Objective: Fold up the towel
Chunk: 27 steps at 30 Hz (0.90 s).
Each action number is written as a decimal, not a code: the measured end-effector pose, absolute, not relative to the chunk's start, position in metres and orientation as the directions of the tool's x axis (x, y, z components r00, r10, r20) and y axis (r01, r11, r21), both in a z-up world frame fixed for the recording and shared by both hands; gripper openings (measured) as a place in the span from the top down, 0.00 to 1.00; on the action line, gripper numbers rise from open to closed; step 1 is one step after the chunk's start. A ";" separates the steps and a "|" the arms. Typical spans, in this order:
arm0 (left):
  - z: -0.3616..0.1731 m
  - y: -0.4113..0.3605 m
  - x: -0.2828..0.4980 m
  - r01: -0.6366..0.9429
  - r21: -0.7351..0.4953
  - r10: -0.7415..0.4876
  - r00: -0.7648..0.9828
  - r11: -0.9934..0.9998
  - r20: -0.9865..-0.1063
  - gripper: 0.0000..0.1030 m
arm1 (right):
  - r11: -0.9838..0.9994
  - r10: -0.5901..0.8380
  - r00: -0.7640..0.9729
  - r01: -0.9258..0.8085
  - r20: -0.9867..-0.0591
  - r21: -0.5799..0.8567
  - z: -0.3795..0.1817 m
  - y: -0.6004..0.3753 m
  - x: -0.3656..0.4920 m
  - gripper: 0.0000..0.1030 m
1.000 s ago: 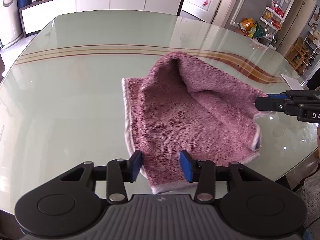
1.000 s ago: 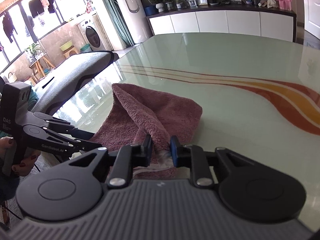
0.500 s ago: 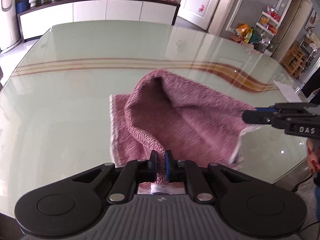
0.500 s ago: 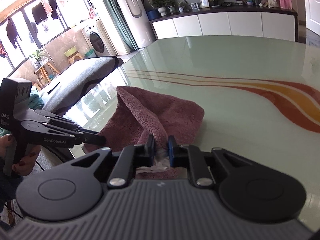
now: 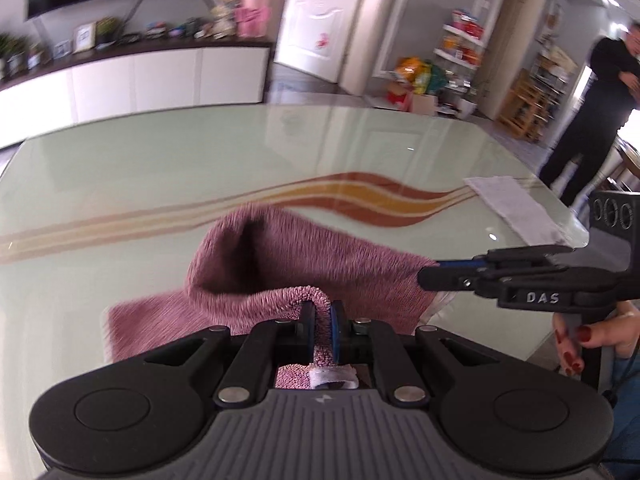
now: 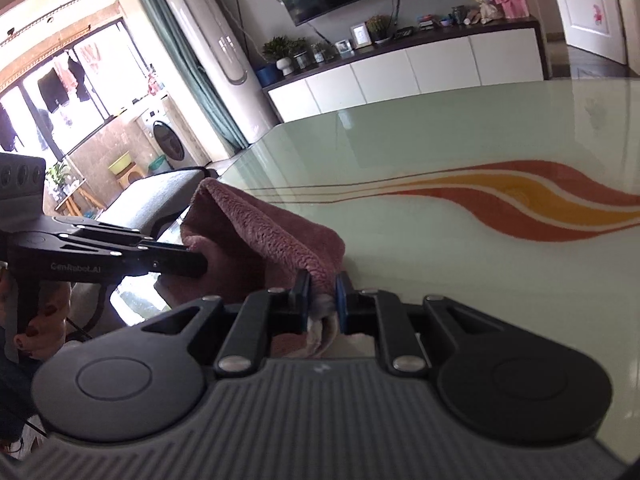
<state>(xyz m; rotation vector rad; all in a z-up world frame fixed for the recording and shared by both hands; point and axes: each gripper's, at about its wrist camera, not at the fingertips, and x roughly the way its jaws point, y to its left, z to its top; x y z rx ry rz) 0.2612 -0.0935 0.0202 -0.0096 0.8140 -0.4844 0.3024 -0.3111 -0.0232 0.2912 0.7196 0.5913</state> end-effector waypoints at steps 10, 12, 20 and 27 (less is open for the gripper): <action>-0.001 -0.215 0.300 0.572 -0.189 -0.507 0.468 0.798 -0.724 0.91 | 0.817 0.520 0.649 -0.187 -0.556 0.545 -0.057 -0.389 0.289 0.87; -0.013 -0.234 0.306 0.579 -0.182 -0.499 0.451 0.795 -0.740 0.90 | 0.821 0.508 0.645 -0.160 -0.572 0.548 -0.064 -0.397 0.288 0.87; -0.021 -0.216 0.296 0.511 -0.208 -0.482 0.493 0.834 -0.724 0.71 | 0.816 0.522 0.627 -0.172 -0.578 0.552 -0.066 -0.408 0.278 0.81; -0.027 -0.129 0.266 0.357 -0.152 -0.337 0.544 0.922 -0.768 0.67 | 0.800 0.576 0.578 -0.253 -0.578 0.544 -0.063 -0.383 0.274 0.70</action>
